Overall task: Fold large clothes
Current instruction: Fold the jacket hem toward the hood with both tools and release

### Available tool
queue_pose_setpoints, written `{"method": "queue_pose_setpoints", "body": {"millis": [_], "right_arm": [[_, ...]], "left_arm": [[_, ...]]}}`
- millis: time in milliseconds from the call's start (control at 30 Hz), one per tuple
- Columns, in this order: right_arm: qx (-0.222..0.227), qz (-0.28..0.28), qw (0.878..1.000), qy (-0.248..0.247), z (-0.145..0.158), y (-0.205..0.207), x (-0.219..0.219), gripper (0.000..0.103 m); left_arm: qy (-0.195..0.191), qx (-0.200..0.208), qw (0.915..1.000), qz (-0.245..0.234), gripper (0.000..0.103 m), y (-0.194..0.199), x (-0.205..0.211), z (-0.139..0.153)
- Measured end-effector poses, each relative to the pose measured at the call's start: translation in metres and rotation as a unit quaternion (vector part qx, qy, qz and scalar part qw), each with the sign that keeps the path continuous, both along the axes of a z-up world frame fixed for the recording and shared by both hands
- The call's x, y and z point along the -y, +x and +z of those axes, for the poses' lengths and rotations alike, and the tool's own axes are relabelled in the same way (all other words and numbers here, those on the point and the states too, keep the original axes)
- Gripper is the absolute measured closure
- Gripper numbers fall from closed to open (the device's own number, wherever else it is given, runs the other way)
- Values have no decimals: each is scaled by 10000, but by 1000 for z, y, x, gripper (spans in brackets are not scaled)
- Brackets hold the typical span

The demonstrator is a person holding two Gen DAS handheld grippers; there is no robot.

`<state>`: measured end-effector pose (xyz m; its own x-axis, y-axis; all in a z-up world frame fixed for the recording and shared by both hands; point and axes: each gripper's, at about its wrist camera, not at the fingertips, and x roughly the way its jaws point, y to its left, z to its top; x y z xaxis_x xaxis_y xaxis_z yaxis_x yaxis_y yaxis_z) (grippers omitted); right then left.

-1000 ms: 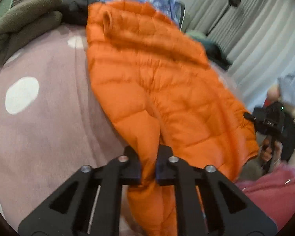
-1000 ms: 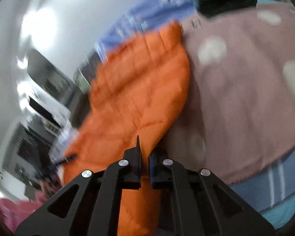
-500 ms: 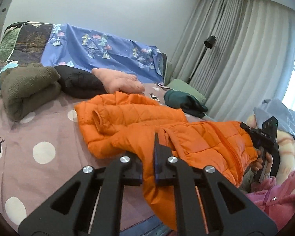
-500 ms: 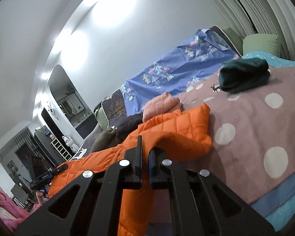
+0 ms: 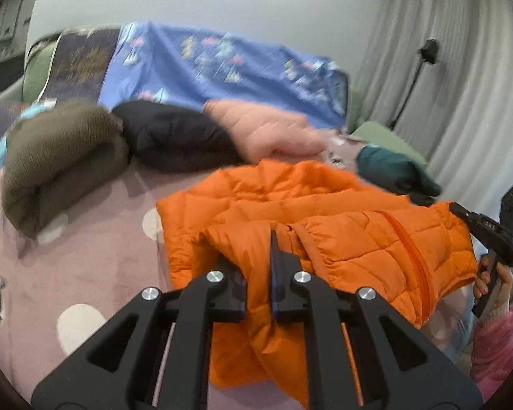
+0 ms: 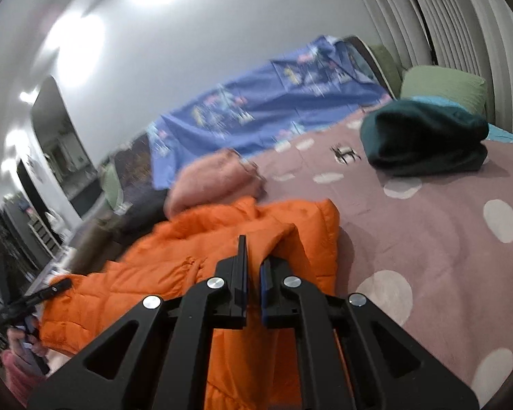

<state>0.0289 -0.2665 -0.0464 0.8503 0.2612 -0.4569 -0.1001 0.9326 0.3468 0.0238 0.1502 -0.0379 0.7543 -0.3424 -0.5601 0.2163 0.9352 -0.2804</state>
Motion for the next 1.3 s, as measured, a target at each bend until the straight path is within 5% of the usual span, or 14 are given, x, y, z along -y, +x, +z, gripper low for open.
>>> {"method": "queue_pose_setpoints", "body": {"millis": [167, 267, 333, 400, 467, 567, 933, 1033, 1100, 1167, 1233, 1300], "right_arm": [[-564, -164, 9983, -35, -36, 32, 5, 89], [-701, -245, 9972, 74, -34, 26, 9, 65], [-555, -260, 9979, 190, -17, 5, 12, 41], [-226, -275, 9993, 77, 2, -20, 13, 35], [-56, -242, 9997, -78, 15, -41, 15, 35], [-140, -99, 9996, -218, 16, -61, 16, 35], [-1176, 657, 9898, -454, -37, -88, 0, 29], [-1263, 852, 9869, -527, -44, -87, -8, 29], [-1306, 968, 9854, -516, -48, -84, -14, 29], [-1319, 1161, 9827, -590, -49, -80, -22, 30], [-1255, 1324, 9804, -744, -49, -80, -30, 56], [-1040, 1337, 9819, -851, -38, -77, -34, 67]], "left_arm": [[2, -467, 9987, 225, 86, 37, -4, -44], [-96, -543, 9982, 222, 79, 38, -7, -47], [-209, -537, 9982, 177, 58, 29, -10, -36], [-265, -193, 9993, 161, 32, 8, -15, -17], [-127, 126, 9995, 260, 26, -12, -16, -1], [-180, 286, 9992, 207, 25, -36, -25, 12], [-149, -750, 9931, -885, 25, -85, -3, -29], [-156, -843, 9900, -1122, 30, -88, 10, -38], [-222, -924, 9877, -1243, 72, -84, 16, -45], [-356, -1105, 9846, -1308, 84, -75, 22, -52], [-379, -1171, 9842, -1272, 91, -66, 27, -55], [-408, -1054, 9850, -1307, 93, -62, 28, -48]]}}
